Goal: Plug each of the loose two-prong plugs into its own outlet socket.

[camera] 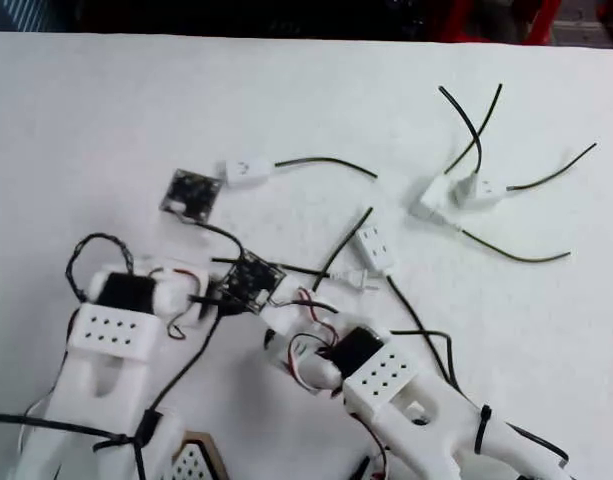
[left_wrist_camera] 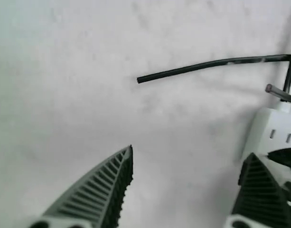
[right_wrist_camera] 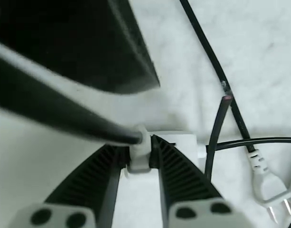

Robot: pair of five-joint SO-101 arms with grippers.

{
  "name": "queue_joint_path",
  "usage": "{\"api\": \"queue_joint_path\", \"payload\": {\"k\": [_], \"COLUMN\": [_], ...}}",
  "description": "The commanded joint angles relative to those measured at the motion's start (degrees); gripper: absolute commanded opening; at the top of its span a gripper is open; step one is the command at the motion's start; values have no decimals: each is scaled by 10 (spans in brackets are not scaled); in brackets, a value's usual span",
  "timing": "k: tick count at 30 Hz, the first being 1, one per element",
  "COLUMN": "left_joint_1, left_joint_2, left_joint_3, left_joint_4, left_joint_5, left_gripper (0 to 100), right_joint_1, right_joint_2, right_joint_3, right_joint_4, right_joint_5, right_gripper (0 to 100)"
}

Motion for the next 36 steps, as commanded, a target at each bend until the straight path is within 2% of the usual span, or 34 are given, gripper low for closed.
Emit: {"api": "queue_joint_path", "payload": {"k": [1, 10, 16, 32, 36], "left_joint_1": [30, 37, 79, 58, 63], "left_joint_2": [-17, -17, -17, -17, -17], "left_joint_3": [-29, -29, -29, -27, -11], "left_joint_4": [15, 46, 43, 26, 12], "left_joint_5": [9, 8, 10, 30, 30], "left_gripper": [348, 350, 349, 351, 351], "right_joint_1": [22, 23, 23, 22, 23], "right_joint_2": [9, -29, -67, -67, -68], "right_joint_3": [43, 46, 55, 55, 46], "right_joint_4": [20, 7, 7, 5, 15], "right_joint_5": [2, 2, 1, 1, 1], "right_gripper": [17, 17, 17, 22, 89]}}
